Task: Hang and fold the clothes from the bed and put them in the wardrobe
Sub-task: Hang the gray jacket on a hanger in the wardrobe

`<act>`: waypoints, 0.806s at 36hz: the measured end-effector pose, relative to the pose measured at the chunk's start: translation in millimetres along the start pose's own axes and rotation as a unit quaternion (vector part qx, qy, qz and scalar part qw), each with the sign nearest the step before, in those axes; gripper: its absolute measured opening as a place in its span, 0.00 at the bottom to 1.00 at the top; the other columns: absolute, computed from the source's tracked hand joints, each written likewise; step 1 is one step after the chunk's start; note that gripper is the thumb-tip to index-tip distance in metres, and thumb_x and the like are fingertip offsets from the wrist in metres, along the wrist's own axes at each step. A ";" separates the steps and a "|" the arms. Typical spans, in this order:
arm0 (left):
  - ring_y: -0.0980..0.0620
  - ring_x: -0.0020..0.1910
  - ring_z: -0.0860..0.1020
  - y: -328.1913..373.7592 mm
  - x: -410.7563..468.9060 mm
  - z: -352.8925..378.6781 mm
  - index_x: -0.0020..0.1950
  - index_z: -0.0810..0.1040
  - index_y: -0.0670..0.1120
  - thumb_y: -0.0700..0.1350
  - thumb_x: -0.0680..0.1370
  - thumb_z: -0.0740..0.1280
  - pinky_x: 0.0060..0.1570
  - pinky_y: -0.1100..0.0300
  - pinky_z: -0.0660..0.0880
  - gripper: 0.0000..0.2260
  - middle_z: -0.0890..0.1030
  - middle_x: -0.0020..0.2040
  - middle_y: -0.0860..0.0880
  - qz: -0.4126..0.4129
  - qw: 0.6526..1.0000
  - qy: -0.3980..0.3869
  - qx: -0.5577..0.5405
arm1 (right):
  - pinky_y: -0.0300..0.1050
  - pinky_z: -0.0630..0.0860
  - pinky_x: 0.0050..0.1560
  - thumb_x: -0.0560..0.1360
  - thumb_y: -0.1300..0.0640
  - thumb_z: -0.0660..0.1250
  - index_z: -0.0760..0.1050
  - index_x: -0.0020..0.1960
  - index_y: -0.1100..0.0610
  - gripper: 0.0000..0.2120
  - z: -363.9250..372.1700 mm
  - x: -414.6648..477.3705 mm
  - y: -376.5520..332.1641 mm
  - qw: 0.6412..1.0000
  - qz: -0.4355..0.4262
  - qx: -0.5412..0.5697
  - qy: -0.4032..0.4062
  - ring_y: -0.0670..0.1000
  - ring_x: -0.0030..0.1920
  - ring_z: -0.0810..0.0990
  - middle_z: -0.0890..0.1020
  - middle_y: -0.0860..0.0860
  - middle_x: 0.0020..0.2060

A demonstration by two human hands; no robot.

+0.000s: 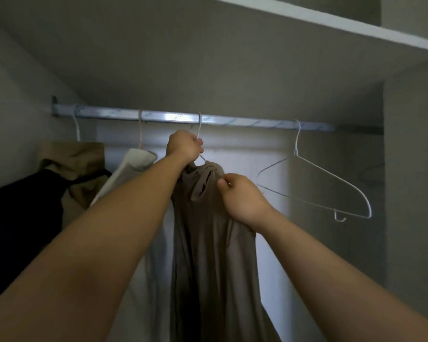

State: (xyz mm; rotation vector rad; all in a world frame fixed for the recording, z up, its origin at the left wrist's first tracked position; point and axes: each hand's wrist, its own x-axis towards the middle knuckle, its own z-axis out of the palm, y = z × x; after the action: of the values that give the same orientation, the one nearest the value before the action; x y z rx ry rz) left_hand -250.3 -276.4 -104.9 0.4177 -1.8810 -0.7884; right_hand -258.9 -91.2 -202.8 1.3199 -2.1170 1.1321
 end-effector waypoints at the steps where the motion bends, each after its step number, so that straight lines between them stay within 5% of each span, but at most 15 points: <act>1: 0.45 0.46 0.84 -3.6 1.1 -6.9 0.50 0.85 0.43 0.41 0.78 0.70 0.51 0.51 0.82 0.05 0.85 0.48 0.45 -0.004 1.000 0.004 0.004 | 0.44 0.66 0.43 0.85 0.53 0.54 0.76 0.49 0.59 0.15 5.0 1.1 -6.6 1.000 -0.007 0.001 -0.008 0.54 0.46 0.77 0.80 0.55 0.46; 5: 0.50 0.41 0.83 -11.4 3.4 -30.0 0.47 0.84 0.43 0.38 0.78 0.70 0.32 0.62 0.78 0.04 0.85 0.44 0.48 -0.027 0.999 0.022 0.013 | 0.37 0.64 0.34 0.85 0.54 0.53 0.67 0.40 0.49 0.15 22.7 5.8 -28.7 0.999 -0.040 0.006 -0.027 0.50 0.40 0.74 0.73 0.47 0.37; 9: 0.45 0.44 0.81 -20.8 6.1 -42.9 0.48 0.82 0.37 0.33 0.79 0.64 0.45 0.55 0.81 0.07 0.82 0.44 0.43 -0.025 0.999 0.031 0.031 | 0.33 0.61 0.33 0.85 0.53 0.52 0.65 0.41 0.48 0.13 38.7 12.0 -44.2 0.998 -0.050 0.021 -0.033 0.42 0.35 0.70 0.70 0.42 0.35; 12: 0.52 0.37 0.79 -25.3 3.9 -43.2 0.48 0.83 0.38 0.36 0.80 0.65 0.35 0.65 0.76 0.07 0.82 0.42 0.45 -0.024 0.997 0.061 0.051 | 0.34 0.62 0.33 0.85 0.52 0.51 0.67 0.47 0.51 0.11 52.3 11.3 -46.0 0.998 -0.050 0.035 -0.034 0.43 0.36 0.72 0.72 0.44 0.36; 15: 0.46 0.50 0.82 -18.4 -2.3 -39.3 0.54 0.83 0.41 0.45 0.80 0.67 0.46 0.59 0.76 0.09 0.84 0.51 0.44 -0.030 0.985 0.089 0.145 | 0.35 0.64 0.34 0.85 0.46 0.48 0.69 0.52 0.51 0.15 59.5 5.1 -41.9 0.997 -0.038 0.051 -0.042 0.45 0.38 0.74 0.74 0.46 0.39; 17: 0.42 0.57 0.79 -6.5 -6.8 -35.0 0.60 0.79 0.43 0.49 0.78 0.70 0.49 0.54 0.75 0.14 0.80 0.58 0.43 -0.016 0.973 0.105 0.206 | 0.40 0.65 0.35 0.84 0.39 0.44 0.70 0.45 0.50 0.22 52.3 3.7 -39.2 0.998 -0.021 0.053 -0.029 0.47 0.38 0.74 0.74 0.46 0.38; 20: 0.41 0.62 0.77 16.0 -16.5 -27.4 0.66 0.71 0.44 0.47 0.75 0.72 0.53 0.51 0.74 0.22 0.76 0.64 0.43 -0.008 0.958 0.105 0.266 | 0.48 0.70 0.44 0.83 0.39 0.45 0.72 0.43 0.51 0.24 21.8 10.3 -27.7 0.997 0.021 0.044 0.063 0.55 0.45 0.79 0.81 0.52 0.43; 24: 0.44 0.46 0.79 49.1 -28.3 -6.0 0.59 0.77 0.42 0.46 0.76 0.69 0.41 0.57 0.73 0.13 0.80 0.55 0.43 0.056 0.926 -0.061 0.367 | 0.50 0.71 0.49 0.81 0.47 0.56 0.75 0.60 0.52 0.14 -37.9 17.9 11.4 0.966 0.080 -0.067 0.236 0.62 0.56 0.79 0.82 0.57 0.55; 29: 0.49 0.38 0.80 80.4 -45.0 31.4 0.59 0.73 0.41 0.52 0.81 0.67 0.43 0.56 0.79 0.16 0.77 0.48 0.45 -0.047 0.881 -0.367 0.294 | 0.56 0.67 0.61 0.75 0.58 0.61 0.72 0.66 0.59 0.19 -103.1 6.7 73.4 0.880 0.164 -0.346 0.282 0.64 0.63 0.70 0.73 0.63 0.63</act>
State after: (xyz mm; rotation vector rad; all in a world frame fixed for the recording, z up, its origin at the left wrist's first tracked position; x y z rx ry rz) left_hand -254.4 -180.5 -88.9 0.6472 -2.8512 -0.4327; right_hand -334.6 4.3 -168.4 0.2621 -2.0133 0.6318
